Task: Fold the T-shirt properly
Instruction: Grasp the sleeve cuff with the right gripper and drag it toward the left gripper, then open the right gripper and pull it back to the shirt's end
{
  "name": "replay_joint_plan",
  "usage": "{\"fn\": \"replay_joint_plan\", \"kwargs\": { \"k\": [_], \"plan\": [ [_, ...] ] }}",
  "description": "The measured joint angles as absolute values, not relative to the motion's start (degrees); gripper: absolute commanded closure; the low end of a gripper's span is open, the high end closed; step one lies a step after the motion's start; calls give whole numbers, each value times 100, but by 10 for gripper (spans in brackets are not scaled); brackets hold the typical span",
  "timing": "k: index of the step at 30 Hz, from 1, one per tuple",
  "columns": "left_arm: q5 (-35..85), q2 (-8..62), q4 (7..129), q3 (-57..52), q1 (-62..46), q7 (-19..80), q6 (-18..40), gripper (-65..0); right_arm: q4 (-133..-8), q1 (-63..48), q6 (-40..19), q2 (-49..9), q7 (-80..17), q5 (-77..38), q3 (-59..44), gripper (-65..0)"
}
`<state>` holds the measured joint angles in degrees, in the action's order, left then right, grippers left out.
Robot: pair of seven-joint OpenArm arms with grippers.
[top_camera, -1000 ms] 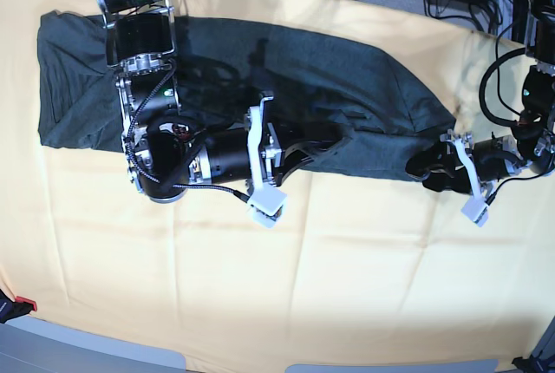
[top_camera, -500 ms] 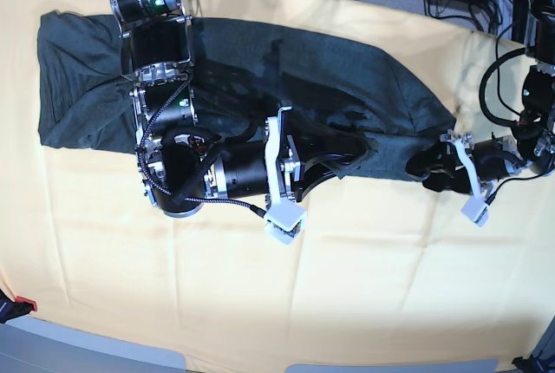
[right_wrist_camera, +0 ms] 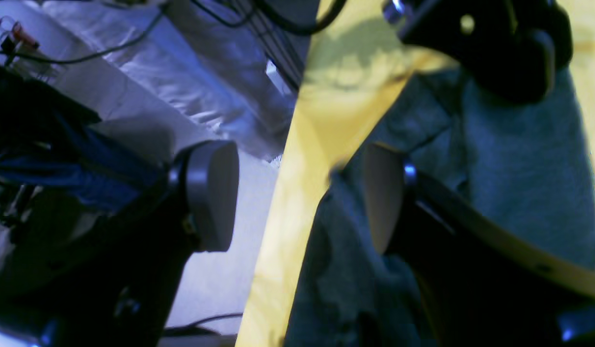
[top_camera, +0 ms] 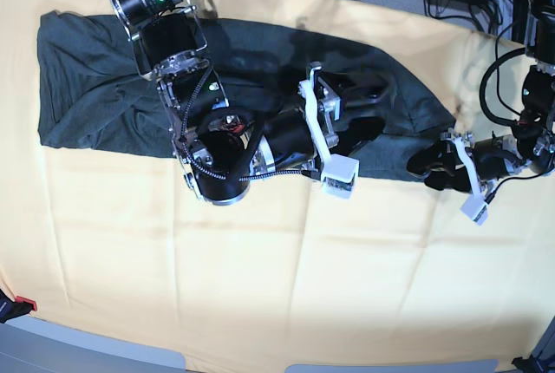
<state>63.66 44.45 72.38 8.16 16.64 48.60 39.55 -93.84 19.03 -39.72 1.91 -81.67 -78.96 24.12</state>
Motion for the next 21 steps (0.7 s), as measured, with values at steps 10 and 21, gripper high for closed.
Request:
{"fn": "replay_joint_plan", "kwargs": {
  "k": [10,21],
  "plan": [
    [6163,4445,7238,816,1667,4836,3953,-360,-10012,2290,-3972,-150,-8117,-8075,1024,-415],
    [6215,4442,7238,816,1667,4814,3955,-360,-10012,1874,-3986,-1531,-8136,-7293,-1144,-415]
  ]
}}
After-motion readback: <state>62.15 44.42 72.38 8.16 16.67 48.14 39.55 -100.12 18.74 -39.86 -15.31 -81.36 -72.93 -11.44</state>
